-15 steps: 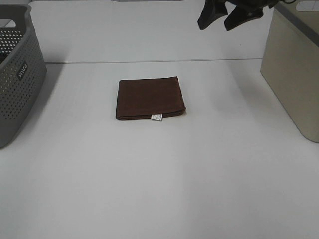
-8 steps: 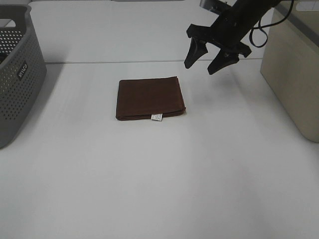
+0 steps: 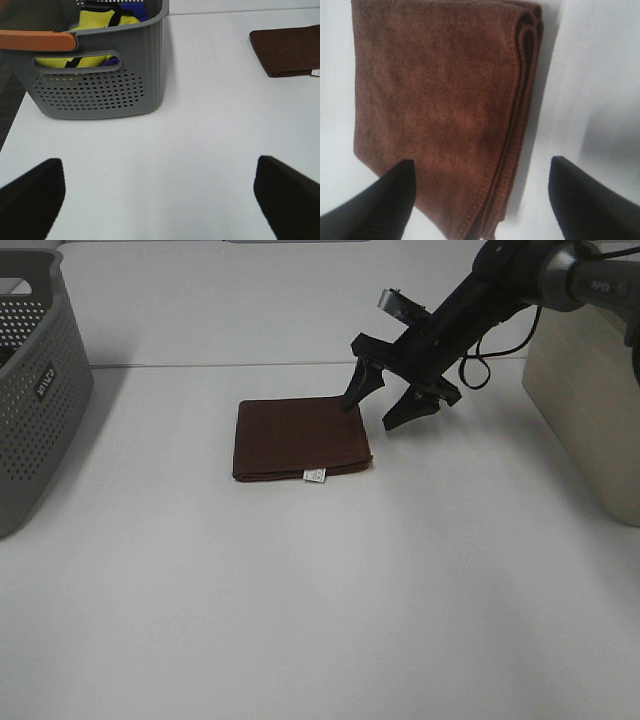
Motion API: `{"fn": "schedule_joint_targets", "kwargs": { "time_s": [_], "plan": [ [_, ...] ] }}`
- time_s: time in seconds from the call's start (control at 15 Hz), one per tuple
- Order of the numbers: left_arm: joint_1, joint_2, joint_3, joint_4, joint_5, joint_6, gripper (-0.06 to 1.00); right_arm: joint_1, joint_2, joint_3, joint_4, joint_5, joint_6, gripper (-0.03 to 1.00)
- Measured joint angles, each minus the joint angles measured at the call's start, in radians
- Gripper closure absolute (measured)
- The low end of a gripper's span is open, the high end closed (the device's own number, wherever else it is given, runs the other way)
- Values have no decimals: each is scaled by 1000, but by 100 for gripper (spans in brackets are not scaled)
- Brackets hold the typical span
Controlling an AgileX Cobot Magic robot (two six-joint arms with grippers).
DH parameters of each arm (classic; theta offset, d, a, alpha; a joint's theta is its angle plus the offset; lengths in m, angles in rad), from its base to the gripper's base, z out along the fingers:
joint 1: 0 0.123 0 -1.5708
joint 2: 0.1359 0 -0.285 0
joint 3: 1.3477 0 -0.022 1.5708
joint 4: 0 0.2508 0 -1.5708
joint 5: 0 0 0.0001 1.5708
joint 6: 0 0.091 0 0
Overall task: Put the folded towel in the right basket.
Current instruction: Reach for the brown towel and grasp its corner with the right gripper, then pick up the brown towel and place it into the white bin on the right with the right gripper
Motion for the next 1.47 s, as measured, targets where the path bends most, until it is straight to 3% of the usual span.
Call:
{"fn": "schedule_joint_targets", "kwargs": {
  "time_s": [0.53,0.67,0.8,0.87,1.0,1.27,1.47],
  "plan": [
    [0,0,0,0,0,0,-3,41,98,-82,46,-17,-4,30],
    [0,0,0,0,0,0,-3,50,104,-82,41,-43,-2,49],
    [0,0,0,0,0,0,-3,50,107,-82,29,-60,0,85],
    [0,0,0,0,0,0,-3,49,107,-82,27,-64,-2,90],
    [0,0,0,0,0,0,-3,49,106,-89,27,-56,-8,90],
    [0,0,0,0,0,0,-3,49,31,-217,17,56,-28,90],
    [0,0,0,0,0,0,-3,49,-92,-301,-94,82,-10,90]
  ]
}}
